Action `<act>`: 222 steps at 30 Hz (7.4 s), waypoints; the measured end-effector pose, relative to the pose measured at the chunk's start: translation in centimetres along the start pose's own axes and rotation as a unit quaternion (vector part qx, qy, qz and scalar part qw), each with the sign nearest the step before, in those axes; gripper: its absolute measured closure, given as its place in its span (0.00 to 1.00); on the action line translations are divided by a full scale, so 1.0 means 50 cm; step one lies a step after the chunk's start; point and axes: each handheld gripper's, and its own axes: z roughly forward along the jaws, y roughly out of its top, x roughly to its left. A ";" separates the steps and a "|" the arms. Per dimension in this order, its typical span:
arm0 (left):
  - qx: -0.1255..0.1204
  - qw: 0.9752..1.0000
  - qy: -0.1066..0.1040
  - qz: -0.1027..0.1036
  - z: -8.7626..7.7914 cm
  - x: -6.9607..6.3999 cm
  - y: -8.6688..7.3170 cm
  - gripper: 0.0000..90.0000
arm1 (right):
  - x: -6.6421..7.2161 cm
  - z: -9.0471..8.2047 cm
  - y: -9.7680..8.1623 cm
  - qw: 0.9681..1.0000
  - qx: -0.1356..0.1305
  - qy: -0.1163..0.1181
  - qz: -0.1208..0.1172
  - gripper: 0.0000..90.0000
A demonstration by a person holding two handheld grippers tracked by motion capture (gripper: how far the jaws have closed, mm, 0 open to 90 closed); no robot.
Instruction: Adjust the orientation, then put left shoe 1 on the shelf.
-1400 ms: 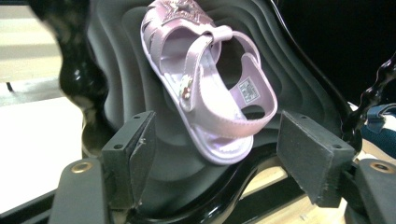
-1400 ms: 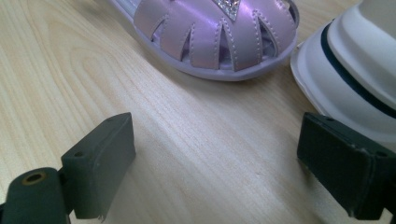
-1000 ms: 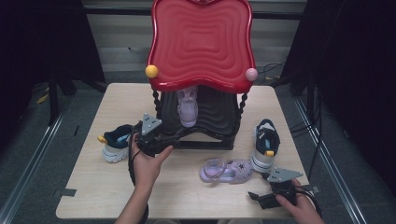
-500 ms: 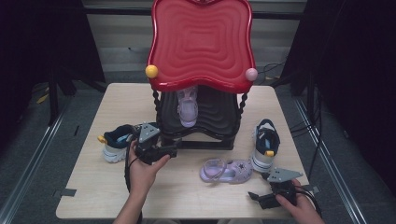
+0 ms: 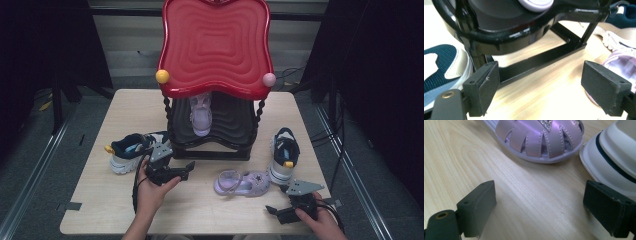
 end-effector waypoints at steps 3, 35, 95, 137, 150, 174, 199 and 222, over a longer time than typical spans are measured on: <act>0.004 1.000 -0.003 0.001 0.002 0.000 -0.008 0.17 | 0.000 0.000 0.000 1.000 0.000 0.000 0.000 0.12; 0.096 0.995 -0.008 0.019 0.037 0.016 -0.087 0.17 | 0.002 -0.001 -0.001 1.000 -0.001 -0.001 0.001 0.11; 0.127 0.989 0.006 0.082 0.039 0.018 -0.095 0.15 | 0.011 0.040 0.144 0.998 -0.030 0.002 0.061 0.40; 0.126 0.989 0.007 0.079 0.039 0.018 -0.095 0.16 | 0.037 0.021 0.134 0.999 -0.028 -0.009 0.039 0.37; 0.126 0.989 0.007 0.078 0.039 0.018 -0.095 0.16 | 0.034 0.032 0.117 0.999 -0.033 -0.011 0.031 0.60; 0.126 0.989 0.007 0.078 0.039 0.018 -0.095 0.16 | 0.039 0.044 0.110 0.996 -0.069 0.001 0.054 0.75; 0.121 0.990 0.005 0.075 0.040 0.017 -0.095 0.16 | 0.052 0.037 0.125 0.997 -0.076 -0.004 0.015 0.93; 0.122 0.990 0.006 0.076 0.040 0.017 -0.095 0.16 | 0.062 -0.048 0.187 0.989 -0.146 -0.022 0.002 0.93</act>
